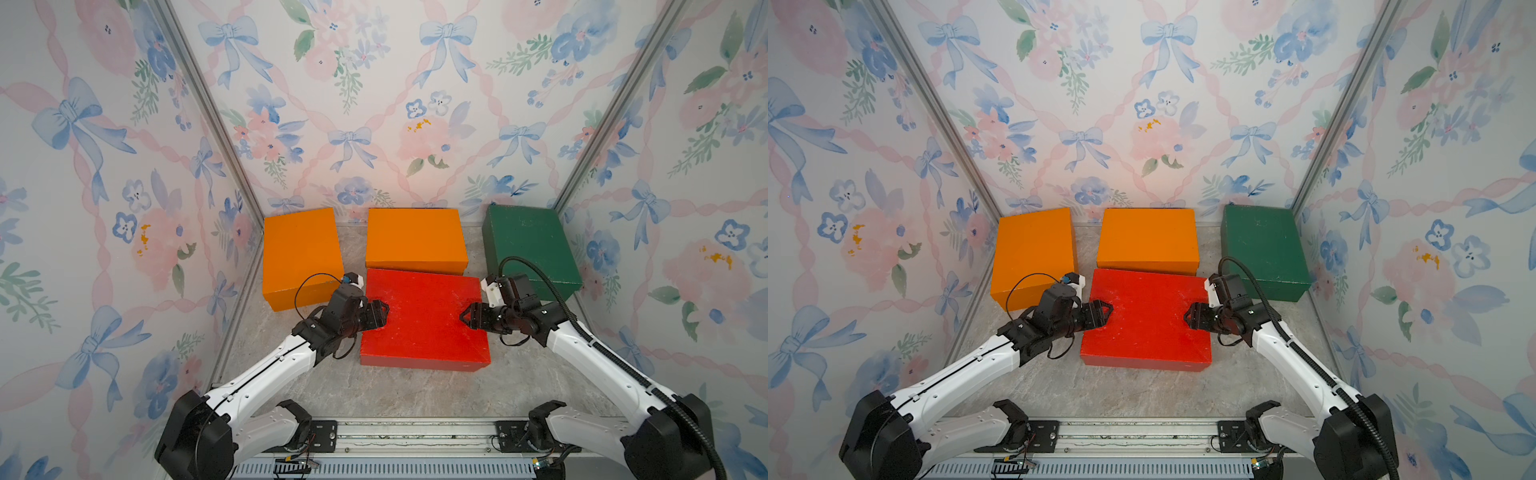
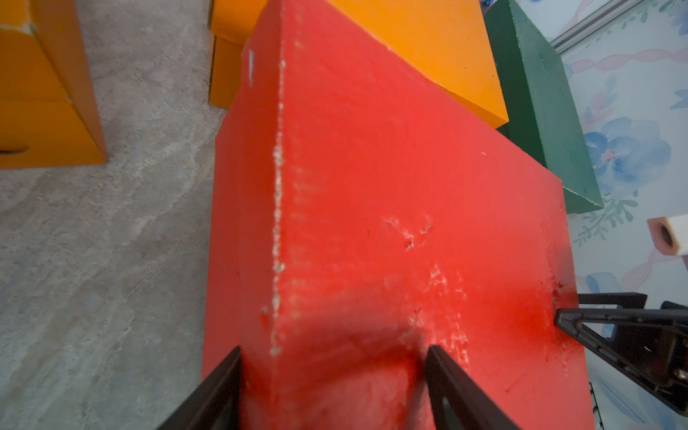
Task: Stack the shoeboxes
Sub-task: Pick up the shoebox from the center of the board.
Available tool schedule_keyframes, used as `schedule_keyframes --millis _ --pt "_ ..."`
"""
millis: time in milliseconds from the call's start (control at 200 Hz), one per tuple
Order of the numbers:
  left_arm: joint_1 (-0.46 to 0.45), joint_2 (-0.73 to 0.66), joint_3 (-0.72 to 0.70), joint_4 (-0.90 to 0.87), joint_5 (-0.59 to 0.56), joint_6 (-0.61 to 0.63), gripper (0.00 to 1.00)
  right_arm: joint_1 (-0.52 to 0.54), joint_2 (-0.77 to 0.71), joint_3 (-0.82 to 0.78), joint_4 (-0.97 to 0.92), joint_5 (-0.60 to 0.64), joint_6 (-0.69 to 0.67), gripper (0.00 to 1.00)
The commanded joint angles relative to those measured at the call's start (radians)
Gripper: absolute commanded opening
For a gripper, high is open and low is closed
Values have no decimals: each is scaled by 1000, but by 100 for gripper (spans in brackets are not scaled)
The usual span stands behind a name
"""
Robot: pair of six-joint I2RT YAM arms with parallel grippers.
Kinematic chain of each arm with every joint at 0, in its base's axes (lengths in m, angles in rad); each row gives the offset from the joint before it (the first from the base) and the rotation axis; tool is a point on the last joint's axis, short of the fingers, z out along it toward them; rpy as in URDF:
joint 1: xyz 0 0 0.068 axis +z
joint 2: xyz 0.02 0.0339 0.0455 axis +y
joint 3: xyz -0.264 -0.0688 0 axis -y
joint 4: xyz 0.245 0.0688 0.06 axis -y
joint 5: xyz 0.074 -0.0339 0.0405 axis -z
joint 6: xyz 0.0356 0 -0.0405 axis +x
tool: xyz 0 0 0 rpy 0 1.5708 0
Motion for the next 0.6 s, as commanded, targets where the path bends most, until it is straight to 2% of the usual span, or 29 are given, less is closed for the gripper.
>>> schedule_keyframes --millis 0,595 --pt "-30 15 50 74 102 2 74 50 -29 67 63 -121 4 70" --pt "-38 30 104 74 81 1 73 51 -13 174 25 -100 -36 70"
